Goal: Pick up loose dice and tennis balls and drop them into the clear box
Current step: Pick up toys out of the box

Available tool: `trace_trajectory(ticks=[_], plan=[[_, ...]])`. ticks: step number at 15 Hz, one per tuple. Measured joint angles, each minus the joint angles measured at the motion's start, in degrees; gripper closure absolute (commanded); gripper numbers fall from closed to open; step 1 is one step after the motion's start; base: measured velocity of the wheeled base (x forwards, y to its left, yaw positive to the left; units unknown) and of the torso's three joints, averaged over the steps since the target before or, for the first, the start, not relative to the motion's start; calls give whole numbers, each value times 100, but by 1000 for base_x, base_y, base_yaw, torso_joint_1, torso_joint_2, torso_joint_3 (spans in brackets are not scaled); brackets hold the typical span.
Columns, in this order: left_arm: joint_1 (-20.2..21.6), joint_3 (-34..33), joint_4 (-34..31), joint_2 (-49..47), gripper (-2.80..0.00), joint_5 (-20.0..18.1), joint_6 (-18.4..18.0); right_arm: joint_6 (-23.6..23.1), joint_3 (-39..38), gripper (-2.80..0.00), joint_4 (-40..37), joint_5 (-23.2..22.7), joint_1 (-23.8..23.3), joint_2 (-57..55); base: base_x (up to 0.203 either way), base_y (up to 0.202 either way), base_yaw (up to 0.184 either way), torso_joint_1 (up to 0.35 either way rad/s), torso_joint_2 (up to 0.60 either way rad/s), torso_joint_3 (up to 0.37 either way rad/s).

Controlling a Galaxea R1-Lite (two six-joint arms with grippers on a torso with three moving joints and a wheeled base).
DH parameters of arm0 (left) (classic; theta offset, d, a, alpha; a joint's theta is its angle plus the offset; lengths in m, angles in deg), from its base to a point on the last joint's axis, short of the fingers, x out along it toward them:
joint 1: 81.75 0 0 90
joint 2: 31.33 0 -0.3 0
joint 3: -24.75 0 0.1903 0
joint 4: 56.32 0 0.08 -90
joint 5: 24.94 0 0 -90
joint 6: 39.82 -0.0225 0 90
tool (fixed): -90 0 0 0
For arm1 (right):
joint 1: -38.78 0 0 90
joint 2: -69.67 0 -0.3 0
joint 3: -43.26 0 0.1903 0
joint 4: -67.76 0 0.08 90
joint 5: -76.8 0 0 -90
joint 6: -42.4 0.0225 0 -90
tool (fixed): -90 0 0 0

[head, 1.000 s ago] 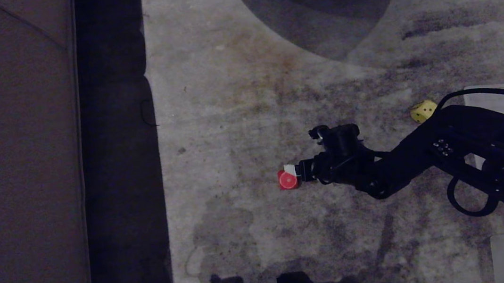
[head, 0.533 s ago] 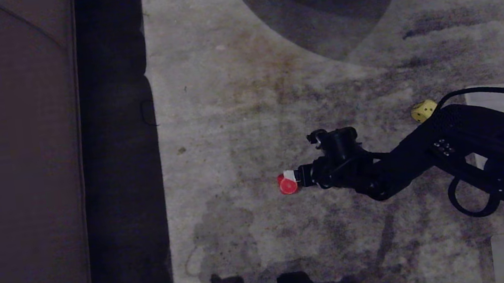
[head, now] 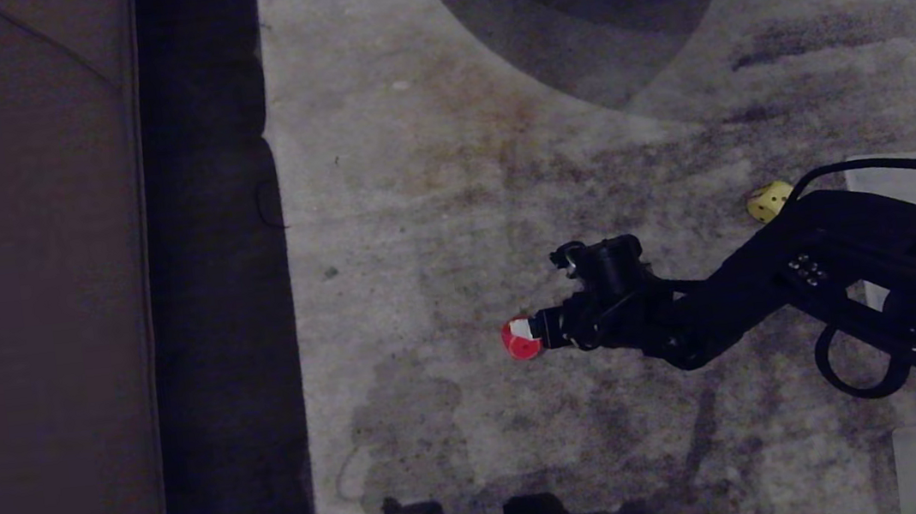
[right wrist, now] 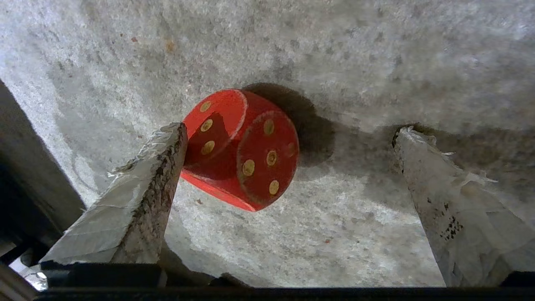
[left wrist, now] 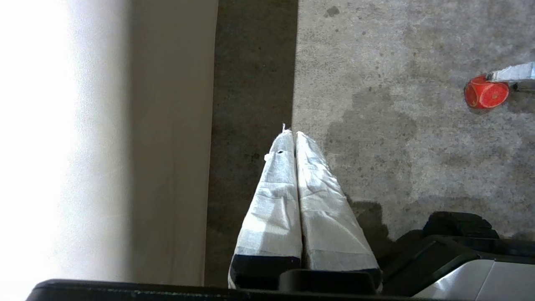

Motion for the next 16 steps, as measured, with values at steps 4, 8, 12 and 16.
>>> trace_trajectory(ticks=[4,8,12,16], plan=[[0,0,0,0,0,-1,0,9,-11,-280,-13,-5,18,61,0,0,0,0,0,0],[0,0,0,0,0,1,0,11,-2,-280,-7,-16,90,79,0,0,0,0,0,0],[0,0,0,0,0,1,2,9,37,-280,5,-15,85,102,0,0,0,0,0,0],[0,0,0,0,0,-1,-2,16,17,-280,-9,-26,118,78,0,0,0,0,0,0]])
